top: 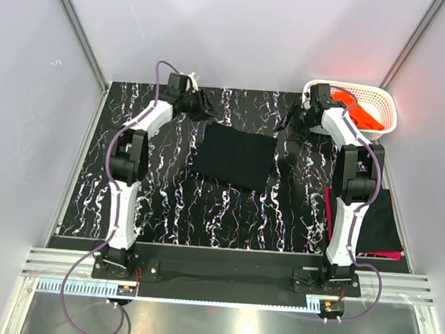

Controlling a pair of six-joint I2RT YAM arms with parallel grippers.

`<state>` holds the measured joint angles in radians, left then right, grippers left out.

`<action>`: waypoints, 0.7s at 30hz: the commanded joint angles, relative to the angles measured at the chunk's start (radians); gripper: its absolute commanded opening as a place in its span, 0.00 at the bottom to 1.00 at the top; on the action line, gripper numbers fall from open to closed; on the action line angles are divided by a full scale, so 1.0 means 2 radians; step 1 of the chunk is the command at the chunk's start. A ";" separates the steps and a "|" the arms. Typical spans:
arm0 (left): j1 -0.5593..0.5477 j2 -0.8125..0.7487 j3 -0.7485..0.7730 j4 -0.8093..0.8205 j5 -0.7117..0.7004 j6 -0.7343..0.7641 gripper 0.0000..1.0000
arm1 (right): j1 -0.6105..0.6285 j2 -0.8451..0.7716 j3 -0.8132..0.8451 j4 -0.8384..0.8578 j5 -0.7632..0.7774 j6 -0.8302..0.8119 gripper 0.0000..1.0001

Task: Fold and stack the t-shirts
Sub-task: Fold the tshirt

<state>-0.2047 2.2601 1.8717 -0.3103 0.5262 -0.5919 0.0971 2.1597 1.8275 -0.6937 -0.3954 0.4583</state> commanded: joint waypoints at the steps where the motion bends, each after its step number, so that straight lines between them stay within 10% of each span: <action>1: -0.011 0.020 0.035 -0.007 -0.044 0.072 0.42 | -0.001 0.005 0.019 0.010 -0.015 -0.021 0.66; 21: -0.020 0.104 0.112 -0.013 -0.102 0.120 0.47 | -0.001 0.055 0.043 0.011 -0.033 -0.033 0.59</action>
<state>-0.2481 2.4512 2.0441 -0.3721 0.2882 -0.3576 0.0971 2.2597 1.8614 -0.6853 -0.4355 0.4141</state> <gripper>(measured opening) 0.474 0.606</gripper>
